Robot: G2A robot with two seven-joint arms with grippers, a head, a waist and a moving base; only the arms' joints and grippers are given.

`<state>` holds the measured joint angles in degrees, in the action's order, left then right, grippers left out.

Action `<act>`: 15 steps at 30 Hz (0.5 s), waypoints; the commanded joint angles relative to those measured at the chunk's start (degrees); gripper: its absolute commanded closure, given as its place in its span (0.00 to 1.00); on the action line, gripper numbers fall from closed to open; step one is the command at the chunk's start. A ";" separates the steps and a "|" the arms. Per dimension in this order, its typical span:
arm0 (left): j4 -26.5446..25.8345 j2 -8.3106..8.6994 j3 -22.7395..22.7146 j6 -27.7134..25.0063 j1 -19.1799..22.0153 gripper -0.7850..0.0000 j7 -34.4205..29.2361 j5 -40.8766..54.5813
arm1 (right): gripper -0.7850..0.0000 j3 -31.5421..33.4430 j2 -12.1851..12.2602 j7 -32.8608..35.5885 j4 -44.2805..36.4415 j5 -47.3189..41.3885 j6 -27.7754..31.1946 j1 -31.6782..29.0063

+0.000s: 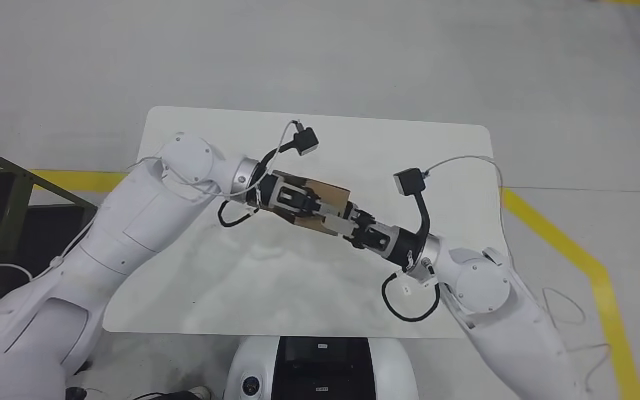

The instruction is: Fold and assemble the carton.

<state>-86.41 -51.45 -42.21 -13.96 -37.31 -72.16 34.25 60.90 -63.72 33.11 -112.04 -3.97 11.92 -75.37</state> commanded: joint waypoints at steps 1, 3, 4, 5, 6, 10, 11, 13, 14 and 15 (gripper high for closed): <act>0.13 -0.21 -0.14 -0.03 -0.01 1.00 -0.14 -0.04 | 0.13 -0.17 -0.09 0.03 0.08 -0.64 0.05 0.03; 0.30 -0.38 -0.30 0.02 -0.08 1.00 -0.34 0.12 | 0.12 -0.43 -0.18 0.25 0.07 -1.31 0.15 0.07; 0.34 -0.46 -0.39 -0.03 -0.10 1.00 -0.44 0.11 | 0.12 -0.57 -0.24 0.34 0.08 -1.72 0.23 0.08; 0.42 -0.53 -0.48 -0.03 -0.16 1.00 -0.53 0.17 | 0.11 -0.72 -0.29 0.41 0.10 -2.18 0.30 0.09; 0.48 -0.61 -0.57 0.00 -0.22 1.00 -0.62 0.27 | 0.10 -0.86 -0.34 0.56 0.17 -2.49 0.34 0.13; 0.94 -0.83 -1.15 -0.18 -0.50 1.00 -1.17 0.70 | 0.05 -1.27 -0.54 0.56 0.45 -3.82 0.62 0.22; 1.18 -0.85 -1.39 -0.18 -0.56 1.00 -1.36 0.75 | 0.02 -1.30 -0.58 0.58 0.55 -3.85 0.66 0.29; 1.76 -0.83 -2.13 -0.47 -0.83 1.00 -1.68 1.31 | 0.00 -1.10 -0.61 0.26 0.67 -3.29 0.67 0.44; 2.08 -0.77 -2.56 -0.50 -0.96 1.00 -1.88 1.37 | 0.00 -0.70 -0.58 -0.06 0.67 -2.71 0.66 0.51; 2.34 -0.69 -3.06 -0.56 -1.17 1.00 -2.10 1.59 | 0.00 -0.20 -0.54 -0.32 0.64 -2.31 0.61 0.46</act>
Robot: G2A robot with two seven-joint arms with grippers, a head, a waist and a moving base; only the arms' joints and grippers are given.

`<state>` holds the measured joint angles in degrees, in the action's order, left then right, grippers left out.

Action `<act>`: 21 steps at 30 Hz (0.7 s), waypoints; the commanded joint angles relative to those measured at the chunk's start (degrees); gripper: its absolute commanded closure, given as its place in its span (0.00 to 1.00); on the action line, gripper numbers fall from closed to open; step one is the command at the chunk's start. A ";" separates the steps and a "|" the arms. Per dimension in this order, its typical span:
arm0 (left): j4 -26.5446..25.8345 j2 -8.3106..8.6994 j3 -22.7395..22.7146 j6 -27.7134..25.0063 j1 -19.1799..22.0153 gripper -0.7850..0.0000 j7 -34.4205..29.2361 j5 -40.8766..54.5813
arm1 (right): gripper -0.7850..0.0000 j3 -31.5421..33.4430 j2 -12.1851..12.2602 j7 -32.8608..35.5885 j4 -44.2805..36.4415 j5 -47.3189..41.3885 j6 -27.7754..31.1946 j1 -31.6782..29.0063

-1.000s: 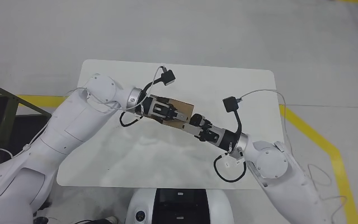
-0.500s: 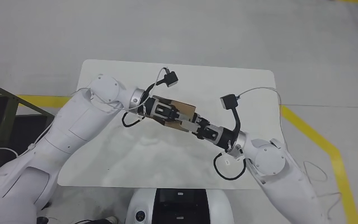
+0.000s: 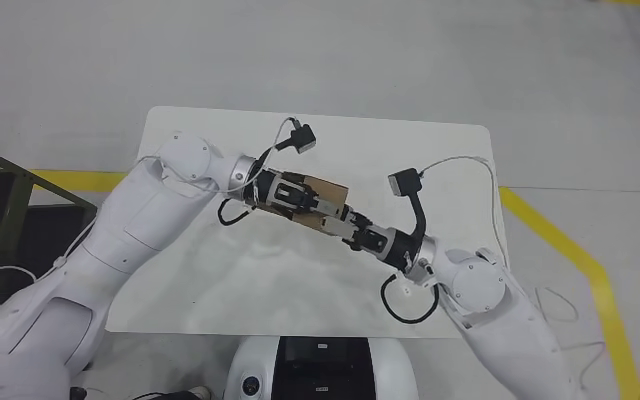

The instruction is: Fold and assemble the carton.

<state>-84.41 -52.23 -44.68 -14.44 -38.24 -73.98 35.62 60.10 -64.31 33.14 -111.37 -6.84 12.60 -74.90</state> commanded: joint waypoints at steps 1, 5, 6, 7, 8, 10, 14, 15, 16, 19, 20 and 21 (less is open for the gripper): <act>0.58 0.19 -1.11 -0.21 -0.53 1.00 -0.57 0.57 | 0.00 1.17 0.11 -0.56 -0.15 0.67 -0.10 -0.17; 1.51 0.67 -3.14 -0.19 -1.83 1.00 -1.88 1.21 | 0.00 3.43 0.42 -0.29 -1.09 1.15 -0.02 -0.97; 1.66 0.78 -3.61 -0.17 -2.16 1.00 -2.32 1.41 | 0.00 3.94 0.48 -0.25 -1.37 1.16 0.02 -1.15; 1.70 0.86 -4.09 -0.34 -2.59 1.00 -3.00 2.37 | 0.00 4.38 0.53 -0.21 -1.62 1.10 0.08 -1.33; 2.03 0.95 -4.60 -0.51 -2.97 1.00 -3.86 3.25 | 0.00 4.81 0.58 -0.22 -1.83 1.24 0.15 -1.48; 2.72 1.13 -5.48 -0.46 -3.51 1.00 -6.12 4.84 | 0.00 5.62 0.70 -0.06 -2.23 1.69 0.45 -1.80; 5.68 1.34 -7.63 -1.02 -4.56 1.00 -10.98 10.58 | 0.00 6.57 0.93 1.24 -2.75 3.26 1.87 -2.42; 6.62 1.36 -8.08 -1.09 -4.71 1.00 -12.42 11.84 | 0.00 6.86 0.99 1.64 -2.72 3.51 2.57 -2.60; 6.84 1.23 -8.18 -1.02 -5.04 1.00 -14.02 15.03 | 0.00 7.18 1.06 1.93 -2.52 3.78 3.27 -2.84; 6.67 1.16 -6.99 -0.99 -5.01 1.00 -14.02 19.44 | 0.00 8.28 1.28 2.69 -1.95 4.53 5.45 -3.50; 6.64 1.21 -6.43 -0.95 -4.83 1.00 -14.02 21.01 | 0.00 8.65 1.34 2.85 -1.85 4.51 6.15 -3.72; 6.60 1.28 -5.84 -0.99 -4.49 1.00 -14.02 22.35 | 0.00 9.03 1.41 3.14 -1.71 4.50 6.92 -3.91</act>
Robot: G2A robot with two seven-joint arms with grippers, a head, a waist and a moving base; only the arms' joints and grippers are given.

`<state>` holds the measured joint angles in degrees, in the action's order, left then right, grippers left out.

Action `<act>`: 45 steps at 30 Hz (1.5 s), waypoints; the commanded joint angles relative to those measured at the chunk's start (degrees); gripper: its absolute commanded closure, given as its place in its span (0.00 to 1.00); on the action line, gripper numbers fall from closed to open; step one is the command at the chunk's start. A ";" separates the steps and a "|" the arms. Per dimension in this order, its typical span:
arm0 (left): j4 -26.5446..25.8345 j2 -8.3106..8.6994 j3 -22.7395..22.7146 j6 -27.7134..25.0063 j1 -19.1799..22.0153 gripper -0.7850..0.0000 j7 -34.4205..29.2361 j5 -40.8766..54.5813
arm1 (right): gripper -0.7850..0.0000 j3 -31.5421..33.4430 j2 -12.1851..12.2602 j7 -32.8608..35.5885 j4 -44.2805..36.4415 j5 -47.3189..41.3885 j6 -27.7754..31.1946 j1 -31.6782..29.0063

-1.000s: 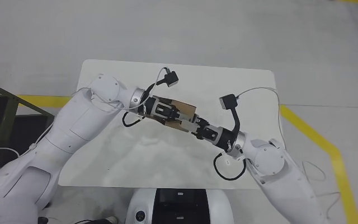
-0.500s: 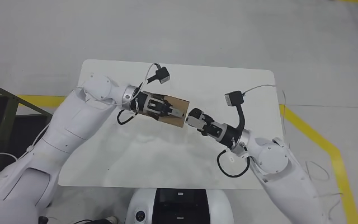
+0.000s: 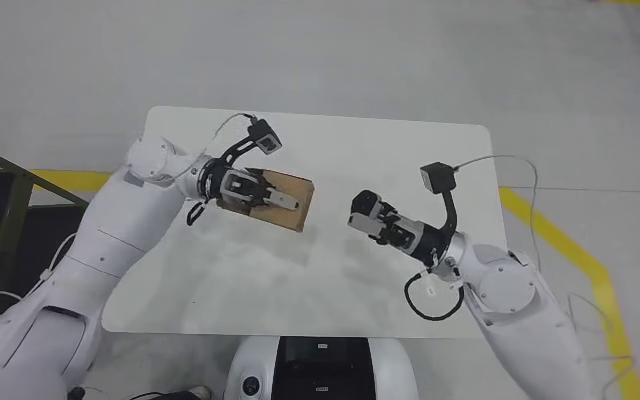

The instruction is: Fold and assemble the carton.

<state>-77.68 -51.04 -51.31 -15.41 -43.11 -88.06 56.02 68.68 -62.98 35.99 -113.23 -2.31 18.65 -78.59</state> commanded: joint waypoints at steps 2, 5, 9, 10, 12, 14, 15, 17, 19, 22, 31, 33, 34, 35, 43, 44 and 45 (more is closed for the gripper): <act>0.38 0.30 2.22 0.44 1.35 1.00 0.06 3.43 | 0.00 1.27 0.21 0.75 0.48 -0.09 2.17 -0.56; 1.09 0.52 4.53 0.95 3.27 1.00 0.06 4.92 | 0.00 2.21 0.35 1.01 0.83 -0.18 3.82 -0.92; 1.52 0.83 7.90 1.73 5.56 1.00 0.06 7.11 | 0.00 3.13 0.51 1.59 1.58 -0.68 6.08 -1.20; 1.25 0.90 8.81 1.90 6.07 1.00 0.06 8.01 | 0.00 3.25 0.54 1.88 1.80 -0.84 6.65 -1.24; 0.83 1.10 10.71 2.67 7.20 1.00 0.06 9.37 | 0.00 3.48 0.61 2.47 2.38 -1.27 7.93 -1.23; 0.34 1.30 12.45 3.03 8.29 1.00 0.06 11.74 | 0.00 3.67 0.67 3.15 3.12 -1.99 9.28 -1.17; 0.85 1.40 13.16 3.33 8.74 1.00 0.06 12.87 | 0.00 3.72 0.70 3.57 3.51 -2.44 9.96 -1.09; 1.13 1.49 14.81 3.95 9.77 1.00 0.06 14.24 | 0.00 3.75 0.74 4.42 4.24 -3.41 11.43 -0.81; 0.72 1.44 16.17 3.95 10.49 1.00 0.06 16.98 | 0.00 3.71 0.78 5.29 4.93 -4.38 12.98 -0.39; 0.74 1.46 17.92 3.77 11.66 1.00 0.06 19.10 | 0.00 3.54 0.83 6.72 5.82 -6.25 15.19 0.30; 1.79 0.79 21.65 3.51 14.25 1.00 0.06 22.25 | 0.00 2.70 0.93 10.24 7.84 -10.00 18.53 2.31; 1.79 0.79 21.65 3.51 14.25 1.00 0.06 22.25 | 0.00 2.70 0.93 10.24 7.84 -10.00 18.53 2.31; 1.79 0.79 21.65 3.51 14.25 1.00 0.06 22.25 | 0.00 2.70 0.93 10.24 7.84 -10.00 18.53 2.31; 1.79 0.79 21.65 3.51 14.25 1.00 0.06 22.25 | 0.00 2.70 0.93 10.24 7.84 -10.00 18.53 2.31; 1.79 0.79 21.65 3.51 14.25 1.00 0.06 22.25 | 0.00 2.70 0.93 10.24 7.84 -10.00 18.53 2.31; 1.79 0.79 21.65 3.51 14.25 1.00 0.06 22.25 | 0.00 2.70 0.93 10.24 7.84 -10.00 18.53 2.31; 1.79 0.79 21.65 3.51 14.25 1.00 0.06 22.25 | 0.00 2.70 0.93 10.24 7.84 -10.00 18.53 2.31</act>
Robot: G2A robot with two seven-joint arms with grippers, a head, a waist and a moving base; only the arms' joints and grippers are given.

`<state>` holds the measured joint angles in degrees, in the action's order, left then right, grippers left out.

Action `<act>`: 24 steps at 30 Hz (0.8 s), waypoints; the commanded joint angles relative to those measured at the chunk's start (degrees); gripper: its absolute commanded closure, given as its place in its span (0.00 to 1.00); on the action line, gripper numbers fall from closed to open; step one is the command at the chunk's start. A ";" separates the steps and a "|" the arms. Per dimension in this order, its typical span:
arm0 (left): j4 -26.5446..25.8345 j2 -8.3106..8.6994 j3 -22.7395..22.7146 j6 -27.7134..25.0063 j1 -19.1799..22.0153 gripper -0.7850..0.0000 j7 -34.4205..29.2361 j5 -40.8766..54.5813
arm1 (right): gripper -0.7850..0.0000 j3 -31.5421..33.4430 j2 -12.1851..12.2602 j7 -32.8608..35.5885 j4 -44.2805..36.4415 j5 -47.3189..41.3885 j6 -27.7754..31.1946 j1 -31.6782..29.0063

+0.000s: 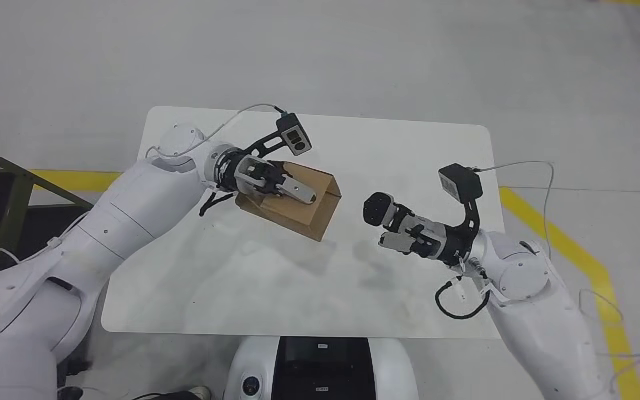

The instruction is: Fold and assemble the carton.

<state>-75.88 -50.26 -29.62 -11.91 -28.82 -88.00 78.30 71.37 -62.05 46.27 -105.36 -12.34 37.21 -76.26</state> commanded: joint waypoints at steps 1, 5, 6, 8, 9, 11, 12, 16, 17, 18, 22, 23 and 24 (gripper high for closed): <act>0.16 -0.31 0.63 0.49 0.17 1.00 0.00 0.45 | 0.00 -1.63 -0.39 -1.71 -3.41 -7.03 1.15 0.27; 4.21 -2.04 3.61 -0.81 3.30 1.00 0.00 -2.68 | 0.00 -3.13 -0.54 0.78 -2.42 -13.50 -2.38 2.92; 4.99 -2.44 4.24 -1.46 4.01 1.00 0.00 -3.44 | 0.00 -3.53 -0.60 1.13 -2.25 -13.53 -2.93 3.35; 7.21 -3.14 5.32 -2.50 5.20 1.00 0.00 -4.64 | 0.00 -3.98 -0.72 0.80 -1.61 -12.55 -3.53 4.06; 8.17 -3.48 5.85 -2.72 5.74 1.00 0.00 -5.23 | 0.00 -4.21 -0.78 0.69 -1.45 -11.68 -3.27 4.27; 9.02 -3.81 6.20 -3.13 6.20 1.00 0.00 -5.43 | 0.00 -4.21 -0.78 0.69 -1.45 -11.68 -3.27 4.27; 9.02 -3.81 6.20 -3.13 6.20 1.00 0.00 -5.43 | 0.00 -4.21 -0.78 0.69 -1.45 -11.68 -3.27 4.27; 9.02 -3.81 6.20 -3.13 6.20 1.00 0.00 -5.43 | 0.00 -4.21 -0.78 0.69 -1.45 -11.68 -3.27 4.27; 9.02 -3.81 6.20 -3.13 6.20 1.00 0.00 -5.43 | 0.00 -4.21 -0.78 0.69 -1.45 -11.68 -3.27 4.27; 9.02 -3.81 6.20 -3.13 6.20 1.00 0.00 -5.43 | 0.00 -4.21 -0.78 0.69 -1.45 -11.68 -3.27 4.27; 9.02 -3.81 6.20 -3.13 6.20 1.00 0.00 -5.43 | 0.00 -4.21 -0.78 0.69 -1.45 -11.68 -3.27 4.27; 8.74 -3.81 6.10 -2.82 5.90 1.00 1.03 -5.77 | 0.00 -4.17 -0.81 -0.17 -1.43 -11.81 -3.74 4.01; 8.03 -3.78 5.75 -2.51 5.52 1.00 2.11 -6.57 | 0.00 -4.28 -0.85 -0.96 -1.82 -11.70 -4.49 3.67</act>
<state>-67.11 -54.07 -23.52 -14.84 -22.81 -87.64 72.64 67.17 -62.85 46.56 -106.86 -24.07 33.62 -72.20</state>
